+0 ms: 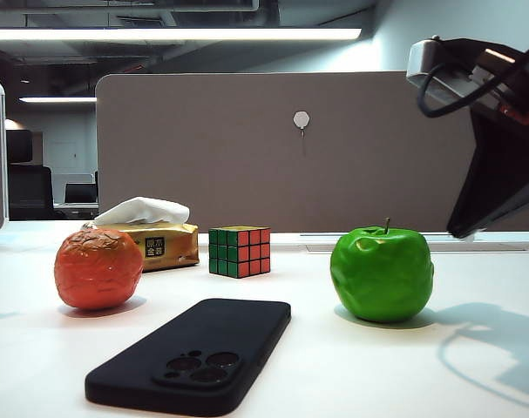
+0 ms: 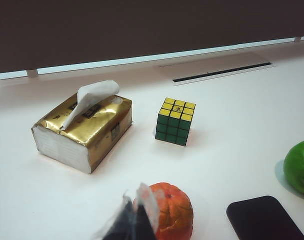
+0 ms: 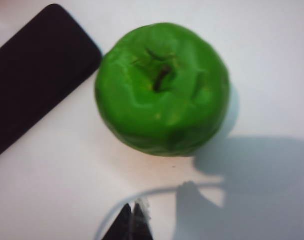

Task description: Move all the fruits on the tabletop near the face of the Rubik's cube that has the color most similar to each fruit.

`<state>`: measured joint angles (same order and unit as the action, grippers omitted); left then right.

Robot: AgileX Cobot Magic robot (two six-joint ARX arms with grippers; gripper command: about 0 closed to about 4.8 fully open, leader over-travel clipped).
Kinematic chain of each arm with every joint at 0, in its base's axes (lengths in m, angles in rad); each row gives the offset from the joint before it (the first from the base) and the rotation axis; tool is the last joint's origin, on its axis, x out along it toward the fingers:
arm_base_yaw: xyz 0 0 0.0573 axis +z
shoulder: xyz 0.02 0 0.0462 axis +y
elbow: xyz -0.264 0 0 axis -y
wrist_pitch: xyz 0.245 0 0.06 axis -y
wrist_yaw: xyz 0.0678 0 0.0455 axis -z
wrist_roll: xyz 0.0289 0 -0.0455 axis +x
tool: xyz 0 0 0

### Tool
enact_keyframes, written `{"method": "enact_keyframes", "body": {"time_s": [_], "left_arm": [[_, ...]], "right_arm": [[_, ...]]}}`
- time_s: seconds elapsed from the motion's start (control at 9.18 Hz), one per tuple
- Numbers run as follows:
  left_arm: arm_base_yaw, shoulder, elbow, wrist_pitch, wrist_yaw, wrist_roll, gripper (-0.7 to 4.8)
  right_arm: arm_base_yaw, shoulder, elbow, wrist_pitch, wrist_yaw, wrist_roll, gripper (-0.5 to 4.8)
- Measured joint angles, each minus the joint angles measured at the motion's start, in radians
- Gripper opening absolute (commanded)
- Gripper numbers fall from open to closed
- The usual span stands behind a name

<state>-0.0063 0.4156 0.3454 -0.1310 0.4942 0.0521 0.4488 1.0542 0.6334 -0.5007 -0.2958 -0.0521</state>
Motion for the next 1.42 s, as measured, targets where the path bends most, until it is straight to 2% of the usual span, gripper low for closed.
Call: {"method": "enact_keyframes", "body": {"time_s": [0.22, 0.33, 0.65, 0.87, 1.42], "left_arm": [[0.000, 0.000, 0.000, -0.023, 0.000, 0.000, -0.05], [0.000, 0.001, -0.001, -0.024, 0.000, 0.000, -0.05], [0.000, 0.001, -0.001, -0.024, 0.000, 0.000, -0.05], [0.000, 0.001, -0.001, -0.024, 0.000, 0.000, -0.05], [0.000, 0.000, -0.001, -0.024, 0.000, 0.000, -0.05]], "right_arm": [[0.000, 0.042, 0.000, 0.022, -0.041, 0.000, -0.01], [0.000, 0.088, 0.000, 0.136, -0.075, 0.001, -0.01], [0.000, 0.140, 0.000, 0.109, -0.089, 0.000, -0.01], [-0.001, 0.141, 0.000, 0.152, 0.031, -0.002, -0.01], [-0.001, 0.288, 0.000, 0.308, 0.051, -0.002, -0.01]]}}
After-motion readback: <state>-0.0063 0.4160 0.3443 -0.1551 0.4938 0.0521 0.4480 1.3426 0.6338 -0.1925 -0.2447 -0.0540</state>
